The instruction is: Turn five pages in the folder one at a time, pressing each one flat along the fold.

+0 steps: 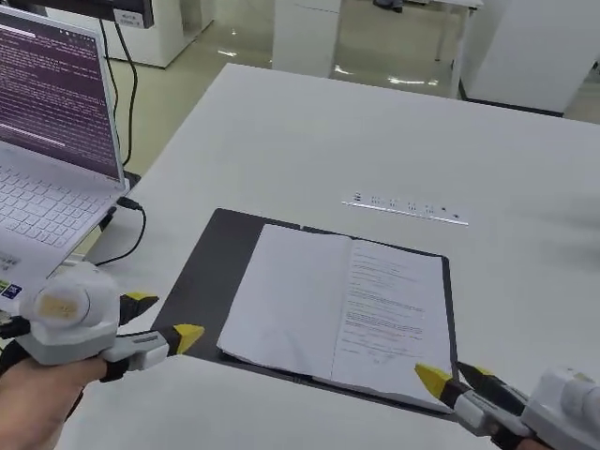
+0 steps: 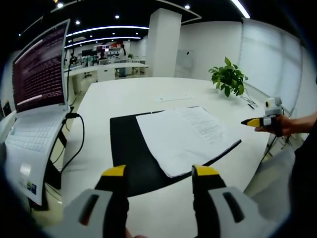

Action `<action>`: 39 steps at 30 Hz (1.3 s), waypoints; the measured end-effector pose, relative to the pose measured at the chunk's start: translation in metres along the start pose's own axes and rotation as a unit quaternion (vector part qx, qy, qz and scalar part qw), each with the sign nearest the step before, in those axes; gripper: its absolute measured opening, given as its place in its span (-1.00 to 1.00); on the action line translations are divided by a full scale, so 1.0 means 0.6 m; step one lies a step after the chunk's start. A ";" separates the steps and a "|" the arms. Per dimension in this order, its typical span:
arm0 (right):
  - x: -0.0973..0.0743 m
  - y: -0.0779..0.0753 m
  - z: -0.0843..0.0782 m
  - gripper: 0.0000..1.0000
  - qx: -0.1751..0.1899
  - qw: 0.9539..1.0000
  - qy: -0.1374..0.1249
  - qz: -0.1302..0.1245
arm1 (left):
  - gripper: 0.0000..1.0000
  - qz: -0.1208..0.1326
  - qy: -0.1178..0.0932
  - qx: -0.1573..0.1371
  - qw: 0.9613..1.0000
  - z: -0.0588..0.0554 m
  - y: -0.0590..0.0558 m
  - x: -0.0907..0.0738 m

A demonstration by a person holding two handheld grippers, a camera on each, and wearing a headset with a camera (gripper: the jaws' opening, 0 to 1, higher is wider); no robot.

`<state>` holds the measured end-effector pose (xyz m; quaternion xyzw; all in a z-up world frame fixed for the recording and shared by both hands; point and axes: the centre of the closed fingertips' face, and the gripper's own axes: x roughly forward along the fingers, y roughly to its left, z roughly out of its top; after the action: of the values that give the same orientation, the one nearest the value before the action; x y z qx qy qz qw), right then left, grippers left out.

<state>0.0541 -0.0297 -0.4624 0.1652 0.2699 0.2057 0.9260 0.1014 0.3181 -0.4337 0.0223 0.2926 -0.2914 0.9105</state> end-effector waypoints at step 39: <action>-0.075 -0.010 -0.045 0.24 0.044 0.999 -0.015 -0.022 | 0.14 -0.102 0.022 0.070 0.992 0.040 -0.188 0.097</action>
<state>0.0060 -0.0509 -0.4674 0.2027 0.2679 0.1707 0.9263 0.0912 0.1895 -0.4307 0.0626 0.2917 -0.4021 0.8656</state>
